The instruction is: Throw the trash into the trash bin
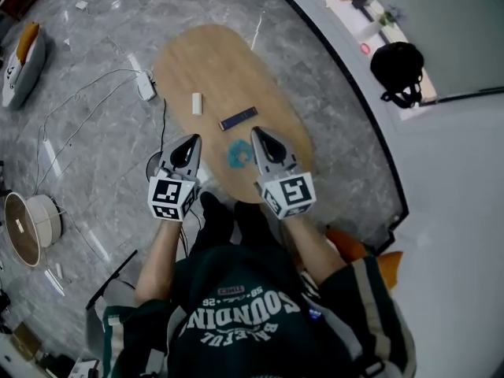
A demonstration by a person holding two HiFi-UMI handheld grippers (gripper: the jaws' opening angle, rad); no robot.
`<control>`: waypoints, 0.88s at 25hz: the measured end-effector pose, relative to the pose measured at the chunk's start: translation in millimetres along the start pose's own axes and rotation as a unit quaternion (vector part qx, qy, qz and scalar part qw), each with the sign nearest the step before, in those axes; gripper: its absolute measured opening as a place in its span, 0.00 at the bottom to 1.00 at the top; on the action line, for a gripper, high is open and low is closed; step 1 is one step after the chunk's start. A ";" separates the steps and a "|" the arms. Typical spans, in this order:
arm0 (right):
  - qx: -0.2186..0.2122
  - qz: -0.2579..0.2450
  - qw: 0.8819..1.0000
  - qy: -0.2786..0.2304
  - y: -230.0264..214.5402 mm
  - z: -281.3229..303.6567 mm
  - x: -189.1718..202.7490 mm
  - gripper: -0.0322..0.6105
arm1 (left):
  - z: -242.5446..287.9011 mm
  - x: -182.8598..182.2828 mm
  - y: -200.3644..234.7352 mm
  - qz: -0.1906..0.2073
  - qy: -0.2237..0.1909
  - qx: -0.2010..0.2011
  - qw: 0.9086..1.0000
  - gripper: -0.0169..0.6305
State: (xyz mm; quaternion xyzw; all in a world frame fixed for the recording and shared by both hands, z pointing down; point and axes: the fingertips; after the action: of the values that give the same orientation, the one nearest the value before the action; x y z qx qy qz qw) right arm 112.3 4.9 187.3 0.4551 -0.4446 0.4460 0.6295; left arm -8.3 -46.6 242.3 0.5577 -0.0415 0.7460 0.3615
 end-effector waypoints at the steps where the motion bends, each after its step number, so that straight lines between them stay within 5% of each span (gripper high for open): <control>1: 0.000 0.003 1.000 0.002 -5.5 1.2 6.3 0.05 | 7.6 4.6 0.1 0.000 0.007 0.001 1.000 0.03; 15: -0.034 0.019 0.999 0.037 -33.8 24.7 102.6 0.05 | 93.3 103.9 3.9 -0.009 0.075 0.009 0.997 0.03; 19: -0.043 0.030 0.997 0.049 -31.3 30.9 129.5 0.05 | 121.0 149.0 10.0 -0.037 0.111 0.009 0.993 0.24; 22: -0.045 0.041 0.997 0.057 -30.1 32.2 150.3 0.05 | 140.4 188.0 14.2 -0.041 0.137 0.003 0.990 0.31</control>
State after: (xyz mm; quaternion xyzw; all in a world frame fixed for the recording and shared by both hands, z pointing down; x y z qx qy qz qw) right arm 167.5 -8.4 333.2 0.3821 -0.4458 0.4761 0.6546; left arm 74.1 -29.6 461.9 0.4528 0.0339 0.8001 0.3921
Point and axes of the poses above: the fingertips, and each gripper's own axes: z forward along the fingers, y to its left, x out of its underside, and after that the axes turned 15 degrees about -z, right-handed
